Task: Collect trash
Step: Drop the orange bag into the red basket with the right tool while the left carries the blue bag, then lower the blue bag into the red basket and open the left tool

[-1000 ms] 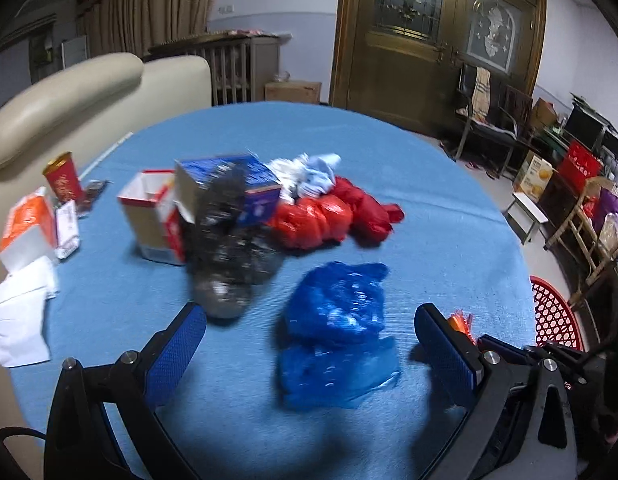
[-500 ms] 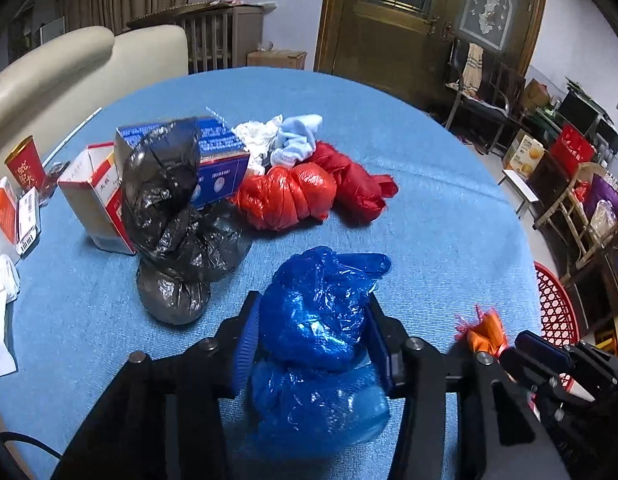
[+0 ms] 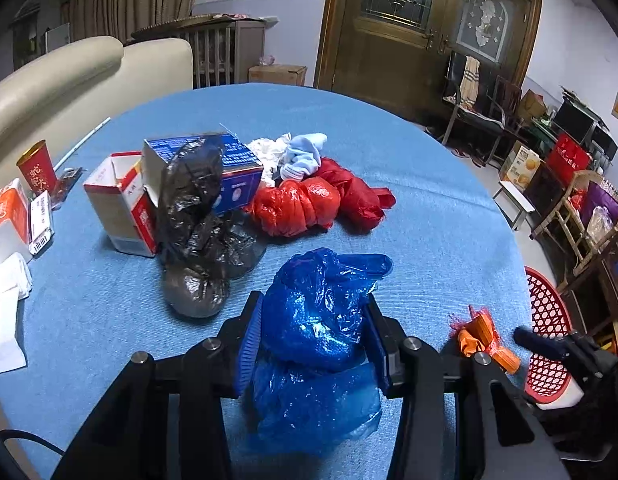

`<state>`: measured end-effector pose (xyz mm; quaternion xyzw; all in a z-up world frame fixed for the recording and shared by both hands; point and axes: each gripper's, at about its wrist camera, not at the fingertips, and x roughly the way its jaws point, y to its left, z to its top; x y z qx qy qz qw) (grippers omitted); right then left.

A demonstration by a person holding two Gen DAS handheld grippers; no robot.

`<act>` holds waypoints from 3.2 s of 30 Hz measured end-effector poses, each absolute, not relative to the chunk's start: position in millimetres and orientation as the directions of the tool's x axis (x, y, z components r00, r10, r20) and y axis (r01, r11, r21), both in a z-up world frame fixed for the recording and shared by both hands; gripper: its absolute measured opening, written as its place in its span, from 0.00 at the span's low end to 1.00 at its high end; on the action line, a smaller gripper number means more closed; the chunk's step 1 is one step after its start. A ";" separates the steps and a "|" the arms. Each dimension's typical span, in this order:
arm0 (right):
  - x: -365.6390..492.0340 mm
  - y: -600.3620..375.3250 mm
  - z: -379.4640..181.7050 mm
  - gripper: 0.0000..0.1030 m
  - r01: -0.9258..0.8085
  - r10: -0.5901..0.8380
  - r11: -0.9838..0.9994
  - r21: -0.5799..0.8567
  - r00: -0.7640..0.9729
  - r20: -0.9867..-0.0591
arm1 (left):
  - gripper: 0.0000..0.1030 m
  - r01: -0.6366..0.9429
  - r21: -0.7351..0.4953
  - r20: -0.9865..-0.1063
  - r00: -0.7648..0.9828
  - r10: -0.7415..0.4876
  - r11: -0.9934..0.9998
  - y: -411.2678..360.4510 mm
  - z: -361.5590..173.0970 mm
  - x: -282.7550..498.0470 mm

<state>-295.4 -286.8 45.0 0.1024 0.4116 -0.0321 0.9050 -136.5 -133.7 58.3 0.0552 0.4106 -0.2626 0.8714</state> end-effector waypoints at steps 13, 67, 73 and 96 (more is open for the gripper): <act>-317.7 -327.3 61.2 0.31 0.271 -0.046 0.943 0.194 0.682 -0.730 | 0.46 0.605 -0.113 -0.677 0.534 -0.507 0.788 -172.0 96.1 -162.5; -482.6 -553.3 28.1 0.74 0.782 -0.377 0.530 0.328 0.564 -0.735 | 0.84 0.893 -0.081 -0.727 0.251 -0.639 0.443 -386.6 91.3 -276.3; -488.0 -565.6 27.0 0.77 0.807 -0.401 0.489 0.332 0.545 -0.736 | 0.84 0.864 -0.106 -0.700 0.286 -0.654 0.492 -361.0 106.8 -259.3; -403.3 -633.4 -26.6 0.80 0.852 -0.446 0.489 0.186 0.427 -0.787 | 0.85 0.243 -0.176 -0.640 0.709 -0.298 0.954 -32.3 107.9 -132.9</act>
